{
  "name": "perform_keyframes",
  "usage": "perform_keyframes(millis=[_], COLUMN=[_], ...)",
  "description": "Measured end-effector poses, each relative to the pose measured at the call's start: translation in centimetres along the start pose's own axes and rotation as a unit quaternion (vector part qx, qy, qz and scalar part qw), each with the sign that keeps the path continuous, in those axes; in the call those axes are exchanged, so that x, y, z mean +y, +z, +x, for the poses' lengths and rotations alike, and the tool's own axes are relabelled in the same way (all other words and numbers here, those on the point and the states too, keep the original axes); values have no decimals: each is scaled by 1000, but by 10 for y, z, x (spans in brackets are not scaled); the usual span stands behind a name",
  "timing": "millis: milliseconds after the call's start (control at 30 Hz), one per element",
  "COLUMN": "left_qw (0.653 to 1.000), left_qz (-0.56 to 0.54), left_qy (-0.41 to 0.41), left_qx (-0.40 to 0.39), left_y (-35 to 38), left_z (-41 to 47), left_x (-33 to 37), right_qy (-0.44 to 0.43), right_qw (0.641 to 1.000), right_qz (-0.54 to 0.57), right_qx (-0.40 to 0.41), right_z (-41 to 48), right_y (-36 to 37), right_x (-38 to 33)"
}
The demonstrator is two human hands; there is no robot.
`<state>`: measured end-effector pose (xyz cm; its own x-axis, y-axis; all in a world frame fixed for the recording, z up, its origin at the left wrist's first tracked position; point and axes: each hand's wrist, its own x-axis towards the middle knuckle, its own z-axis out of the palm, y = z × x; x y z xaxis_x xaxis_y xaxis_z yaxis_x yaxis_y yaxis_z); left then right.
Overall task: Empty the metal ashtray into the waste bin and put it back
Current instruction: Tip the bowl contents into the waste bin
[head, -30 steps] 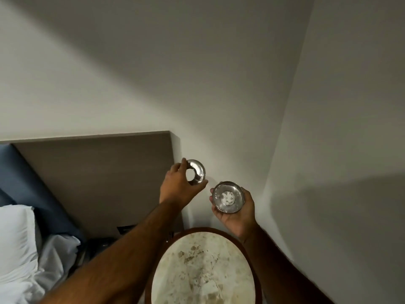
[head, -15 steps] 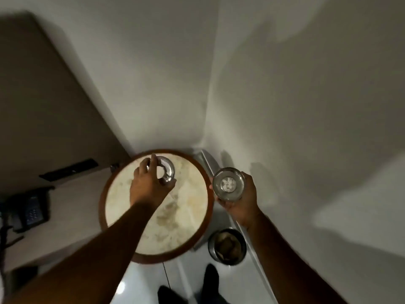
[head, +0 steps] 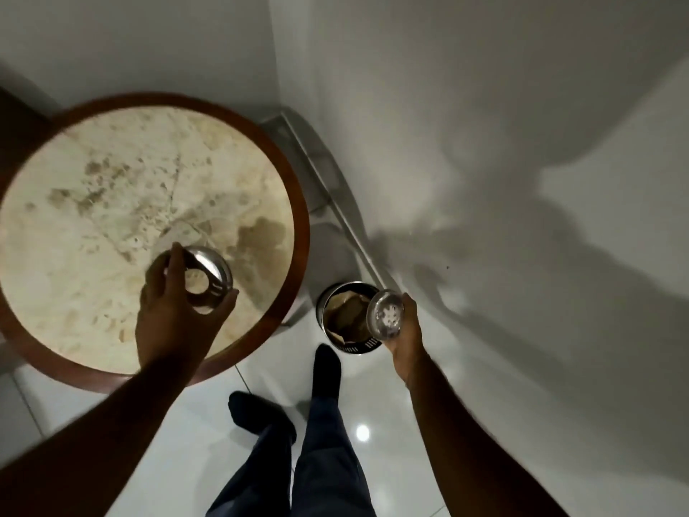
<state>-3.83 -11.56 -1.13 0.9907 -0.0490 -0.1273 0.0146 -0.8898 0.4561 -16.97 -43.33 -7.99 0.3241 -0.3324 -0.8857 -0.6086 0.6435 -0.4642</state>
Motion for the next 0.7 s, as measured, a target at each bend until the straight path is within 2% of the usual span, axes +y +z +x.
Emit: perform_keyframes(millis=[100, 167, 267, 400, 433, 567, 700], left_qw=[1000, 999, 999, 999, 999, 999, 999], left_qz=[0, 1, -2, -5, -4, 0, 12], left_qy=[6, 11, 14, 19, 18, -1, 1], left_qx=[29, 34, 36, 45, 47, 49, 41], left_y=[26, 34, 42, 40, 38, 35, 33], left_z=[3, 4, 5, 7, 7, 3, 1], left_x=[-11, -14, -21, -29, -31, -40, -50], right_qy=[-26, -65, -118, -155, -157, -169, -177], right_qw=[997, 985, 944, 887, 884, 920, 923], right_qz=[-73, -159, -304, -424, -427, -335, -313], right_qx=[15, 24, 56, 91, 103, 112, 135], right_z=[41, 63, 82, 84, 82, 78, 79], right_y=[6, 10, 15, 14, 14, 19, 19], right_x=[19, 28, 44, 65, 70, 84, 93])
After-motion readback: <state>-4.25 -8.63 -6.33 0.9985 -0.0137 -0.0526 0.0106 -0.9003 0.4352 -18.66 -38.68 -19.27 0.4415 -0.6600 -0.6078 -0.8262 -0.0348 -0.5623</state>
